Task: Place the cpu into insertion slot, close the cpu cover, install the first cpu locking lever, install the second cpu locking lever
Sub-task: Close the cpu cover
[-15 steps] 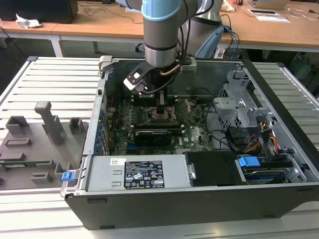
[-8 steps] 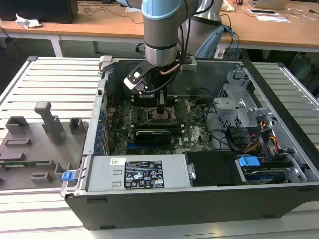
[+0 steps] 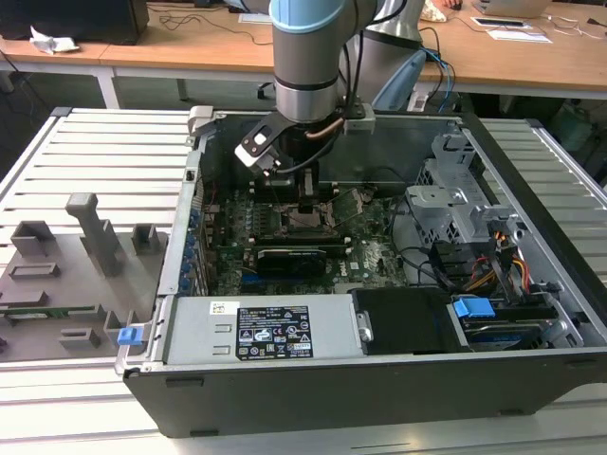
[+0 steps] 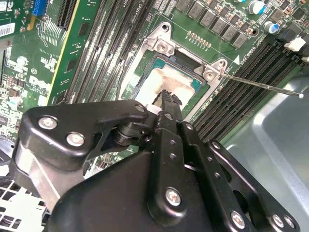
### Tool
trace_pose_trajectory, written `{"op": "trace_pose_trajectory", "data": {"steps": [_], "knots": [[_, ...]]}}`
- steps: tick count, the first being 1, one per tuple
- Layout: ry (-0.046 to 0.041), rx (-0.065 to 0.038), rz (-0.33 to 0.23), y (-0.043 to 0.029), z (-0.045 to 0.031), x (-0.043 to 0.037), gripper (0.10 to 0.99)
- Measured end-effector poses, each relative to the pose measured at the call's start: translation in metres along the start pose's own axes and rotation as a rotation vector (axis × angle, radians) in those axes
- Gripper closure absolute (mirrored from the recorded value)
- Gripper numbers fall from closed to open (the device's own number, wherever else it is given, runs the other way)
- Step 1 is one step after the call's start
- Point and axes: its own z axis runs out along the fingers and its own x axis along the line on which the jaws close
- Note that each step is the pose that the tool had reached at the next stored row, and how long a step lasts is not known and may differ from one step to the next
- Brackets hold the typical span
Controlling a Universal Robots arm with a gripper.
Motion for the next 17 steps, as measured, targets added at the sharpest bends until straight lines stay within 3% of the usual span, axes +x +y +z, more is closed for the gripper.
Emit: {"op": "trace_pose_trajectory", "data": {"steps": [11, 13, 16, 17], "knots": [[0.0, 0.003, 0.0, 0.0014, -0.0196, 0.0002, 0.98], [0.0, 0.003, 0.0, 0.0011, -0.02, -0.0022, 0.98], [-0.0002, 0.003, 0.0, 0.0069, -0.0202, -0.0024, 0.98], [0.0, 0.003, 0.0, 0.0072, -0.0234, -0.0024, 0.98]]}}
